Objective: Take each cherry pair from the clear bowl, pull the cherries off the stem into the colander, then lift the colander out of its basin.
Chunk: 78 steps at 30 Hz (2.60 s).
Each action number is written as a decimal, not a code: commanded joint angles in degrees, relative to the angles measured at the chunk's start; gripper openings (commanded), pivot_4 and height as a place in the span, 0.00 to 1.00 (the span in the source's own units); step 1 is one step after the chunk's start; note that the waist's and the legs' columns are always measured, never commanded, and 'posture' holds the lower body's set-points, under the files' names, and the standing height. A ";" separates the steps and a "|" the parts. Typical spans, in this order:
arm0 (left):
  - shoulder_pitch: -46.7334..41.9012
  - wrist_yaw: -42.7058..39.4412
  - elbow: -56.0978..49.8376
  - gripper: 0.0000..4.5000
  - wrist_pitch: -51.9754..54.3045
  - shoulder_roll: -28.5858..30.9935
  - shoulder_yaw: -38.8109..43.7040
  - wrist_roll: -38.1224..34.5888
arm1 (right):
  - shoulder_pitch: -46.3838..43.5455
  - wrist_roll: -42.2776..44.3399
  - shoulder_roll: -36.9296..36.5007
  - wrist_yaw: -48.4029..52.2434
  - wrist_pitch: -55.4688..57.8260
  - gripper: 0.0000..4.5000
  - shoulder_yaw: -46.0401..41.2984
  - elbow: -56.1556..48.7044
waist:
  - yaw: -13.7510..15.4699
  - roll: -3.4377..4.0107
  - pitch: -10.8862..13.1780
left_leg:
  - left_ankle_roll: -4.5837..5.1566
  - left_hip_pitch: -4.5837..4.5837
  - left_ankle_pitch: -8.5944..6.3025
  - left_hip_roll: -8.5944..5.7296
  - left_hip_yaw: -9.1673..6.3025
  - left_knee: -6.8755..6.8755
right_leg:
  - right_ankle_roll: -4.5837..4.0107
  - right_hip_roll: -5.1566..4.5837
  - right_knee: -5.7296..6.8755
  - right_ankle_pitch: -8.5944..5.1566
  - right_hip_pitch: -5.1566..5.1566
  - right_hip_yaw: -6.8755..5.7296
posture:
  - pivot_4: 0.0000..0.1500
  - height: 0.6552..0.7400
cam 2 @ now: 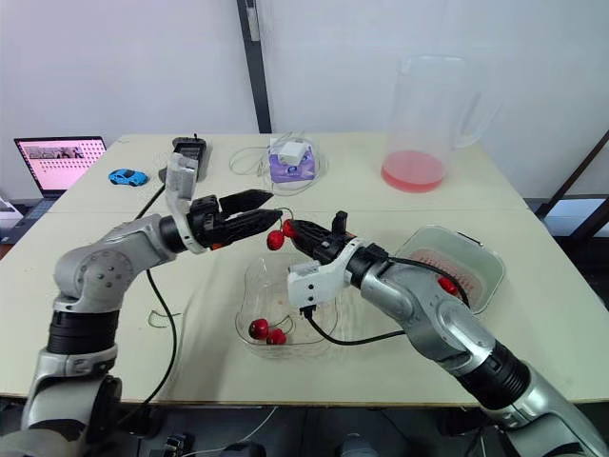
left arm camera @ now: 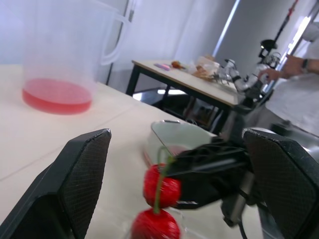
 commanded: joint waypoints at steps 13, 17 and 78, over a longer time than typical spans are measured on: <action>-1.02 3.93 -2.07 0.59 -5.49 -4.94 -2.55 3.41 | 2.05 -4.07 6.08 1.54 -1.69 0.20 -5.72 -0.81 | -0.01 0.00 0.00 | -0.03 0.01 0.02 0.00 0.00 -0.01 | 0.00 0.00 0.01 0.00 0.01 0.00 | 1.00 0.92; -1.02 4.45 -2.32 0.15 -6.12 -5.47 -1.60 2.65 | 3.06 -4.12 6.61 2.61 -1.85 0.20 -6.64 -1.22 | 0.04 0.00 0.00 | -0.03 0.01 0.02 -0.01 0.00 0.00 | 0.00 -0.01 0.01 0.00 0.03 -0.01 | 1.00 0.92; -2.26 -10.36 -2.77 0.00 2.35 -2.00 -5.37 -4.25 | -0.37 86.88 13.75 16.77 66.68 0.35 -34.19 -9.04 | -0.03 0.05 0.01 | 0.28 0.13 -0.16 0.00 -0.12 0.00 | 0.00 0.01 -0.12 0.00 0.28 -0.10 | 1.00 0.92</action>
